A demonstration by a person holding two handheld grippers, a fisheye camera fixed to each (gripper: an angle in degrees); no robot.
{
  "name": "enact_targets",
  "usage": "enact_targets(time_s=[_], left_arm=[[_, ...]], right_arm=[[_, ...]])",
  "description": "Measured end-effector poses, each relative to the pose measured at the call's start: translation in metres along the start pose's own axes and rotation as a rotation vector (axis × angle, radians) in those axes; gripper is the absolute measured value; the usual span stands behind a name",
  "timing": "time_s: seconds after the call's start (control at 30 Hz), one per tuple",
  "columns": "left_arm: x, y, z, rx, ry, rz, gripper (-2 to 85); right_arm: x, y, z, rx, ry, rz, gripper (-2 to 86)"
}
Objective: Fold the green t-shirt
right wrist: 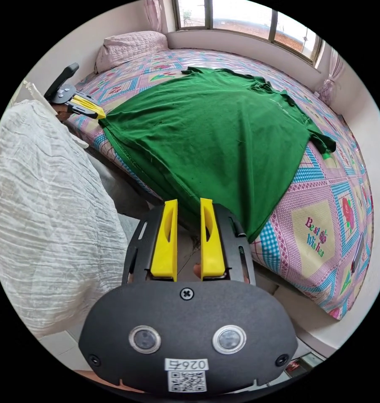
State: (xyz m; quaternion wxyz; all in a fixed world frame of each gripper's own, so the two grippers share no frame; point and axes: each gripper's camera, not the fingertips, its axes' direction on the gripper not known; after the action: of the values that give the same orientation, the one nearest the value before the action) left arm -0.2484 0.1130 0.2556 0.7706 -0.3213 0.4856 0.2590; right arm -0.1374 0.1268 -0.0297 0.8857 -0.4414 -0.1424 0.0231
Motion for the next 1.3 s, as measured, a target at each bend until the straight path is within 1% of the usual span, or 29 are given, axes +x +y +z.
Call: enact_targets(time_s=[0.23, 0.4, 0.53, 0.7, 0.83, 0.93, 1.0, 1.1, 1.2, 1.3], left_arm=[[0.030, -0.027, 0.012, -0.005, -0.034, 0.075, -1.0], [0.044, -0.038, 0.027, -0.039, -0.054, 0.104, -0.9], [0.053, -0.047, 0.035, -0.051, -0.059, 0.114, -0.9], [0.045, -0.048, 0.030, -0.027, 0.024, 0.049, -0.9], [0.038, -0.038, 0.007, 0.033, 0.080, -0.027, -0.8], [0.035, -0.031, -0.002, 0.045, 0.104, -0.062, -0.8], [0.033, -0.029, -0.001, 0.038, 0.121, -0.076, -0.8], [0.029, -0.029, 0.006, 0.018, 0.118, -0.100, -0.8], [0.025, -0.035, -0.003, 0.070, 0.126, -0.125, -0.8], [0.026, -0.052, -0.008, 0.096, 0.099, -0.094, -0.8]], right_arm=[[-0.009, -0.029, 0.007, 0.031, -0.062, -0.103, 4.8], [-0.012, -0.038, 0.019, -0.011, -0.033, -0.151, 3.8], [-0.009, -0.040, 0.021, -0.022, 0.023, -0.147, 0.5], [0.003, -0.038, 0.014, -0.017, 0.002, -0.113, -0.8], [0.013, -0.033, -0.013, 0.057, -0.038, -0.070, -0.9], [0.020, -0.028, -0.032, 0.099, -0.087, -0.051, -0.9], [0.023, -0.026, -0.031, 0.075, -0.106, -0.060, -0.9], [0.028, -0.021, -0.008, -0.017, -0.128, -0.078, -0.8], [0.029, -0.020, 0.000, -0.036, -0.147, -0.099, -0.6], [0.031, -0.021, -0.001, -0.048, -0.165, -0.110, 0.9]])
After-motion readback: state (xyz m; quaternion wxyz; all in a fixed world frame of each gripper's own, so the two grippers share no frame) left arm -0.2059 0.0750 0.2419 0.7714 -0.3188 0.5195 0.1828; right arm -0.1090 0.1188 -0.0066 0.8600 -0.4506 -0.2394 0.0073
